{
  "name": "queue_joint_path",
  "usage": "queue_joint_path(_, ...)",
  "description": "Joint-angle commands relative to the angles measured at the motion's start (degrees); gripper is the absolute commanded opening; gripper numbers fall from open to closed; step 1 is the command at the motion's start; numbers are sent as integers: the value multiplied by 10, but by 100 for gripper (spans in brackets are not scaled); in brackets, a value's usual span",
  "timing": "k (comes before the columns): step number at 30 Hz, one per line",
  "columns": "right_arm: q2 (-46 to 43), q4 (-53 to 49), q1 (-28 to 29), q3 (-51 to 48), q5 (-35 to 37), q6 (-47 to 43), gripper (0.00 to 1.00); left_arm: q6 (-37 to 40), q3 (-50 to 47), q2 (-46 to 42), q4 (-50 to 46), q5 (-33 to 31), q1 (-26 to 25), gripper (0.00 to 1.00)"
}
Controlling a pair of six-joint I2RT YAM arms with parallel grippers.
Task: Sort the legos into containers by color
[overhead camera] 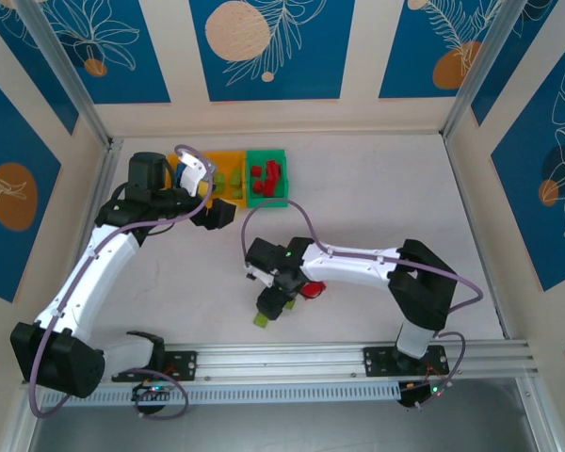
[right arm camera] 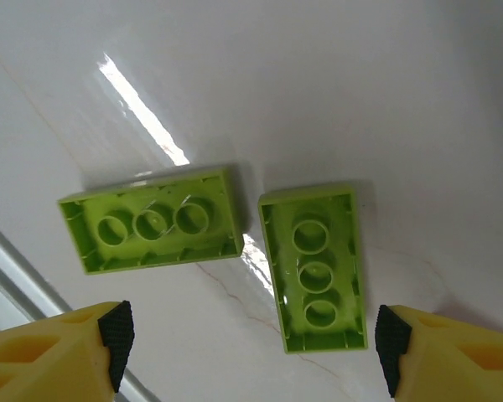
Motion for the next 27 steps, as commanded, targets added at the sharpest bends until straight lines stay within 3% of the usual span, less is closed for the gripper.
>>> queue_joint_path(1,16,1,2,1,9,-14,78,6,-6,0,-1,-6,-7,100)
queue_joint_path(9,51,13,12,-19,65,-15,77,2,-18,-2,5,-11,-7,100)
queue_joint_path(20,41,19,18,-21,98,4,41,4,-19,-6,1,-20,-7,100)
queue_joint_path(27,-46,100,-49,10,62,40,36,-18,-14,-27,11,-24,-10,100)
